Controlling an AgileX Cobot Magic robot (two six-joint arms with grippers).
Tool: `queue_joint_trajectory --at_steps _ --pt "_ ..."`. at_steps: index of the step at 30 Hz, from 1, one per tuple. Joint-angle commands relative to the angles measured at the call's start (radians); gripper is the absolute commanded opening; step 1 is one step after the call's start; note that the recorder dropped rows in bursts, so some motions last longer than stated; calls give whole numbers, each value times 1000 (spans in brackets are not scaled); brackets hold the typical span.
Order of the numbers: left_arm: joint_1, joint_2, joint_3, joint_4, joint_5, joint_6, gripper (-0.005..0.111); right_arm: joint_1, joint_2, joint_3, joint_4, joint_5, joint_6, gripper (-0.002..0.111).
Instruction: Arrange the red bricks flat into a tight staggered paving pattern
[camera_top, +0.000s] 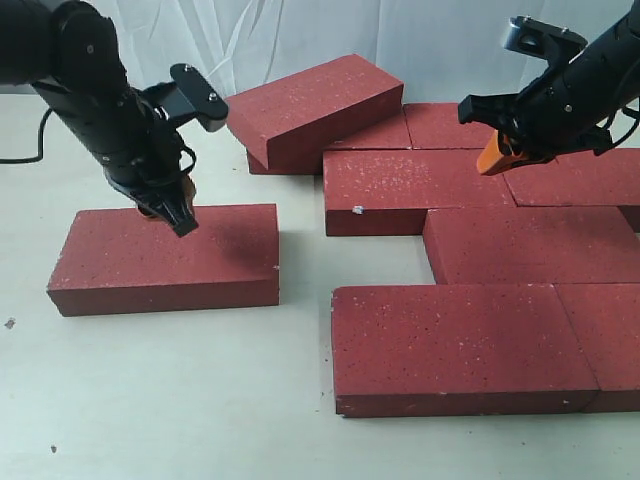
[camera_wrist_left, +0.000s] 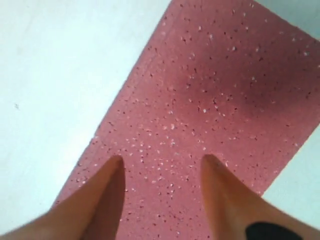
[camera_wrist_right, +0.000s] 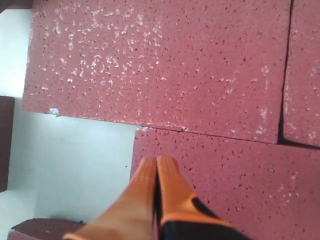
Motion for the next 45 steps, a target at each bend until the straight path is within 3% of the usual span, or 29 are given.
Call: queue_joint_trajectory --at_steps 1,10,17,32,37,45 --pt "6 -46 -3 0 -13 -30 44 -2 0 2 0 -12 -6 -1" --pt "10 -53 -3 181 -24 -270 0 -2 0 2 0 -9 -6 -1" --pt "59 -53 -3 220 -20 -298 0 -2 0 2 0 -3 -6 -1" --pt "328 -11 -1 146 -21 -373 0 -2 0 2 0 5 -6 -1" --pt "357 47 -1 125 -21 -359 0 -2 0 2 0 5 -6 -1" --pt "357 159 -1 -12 -21 -177 0 -2 0 2 0 5 -6 -1"
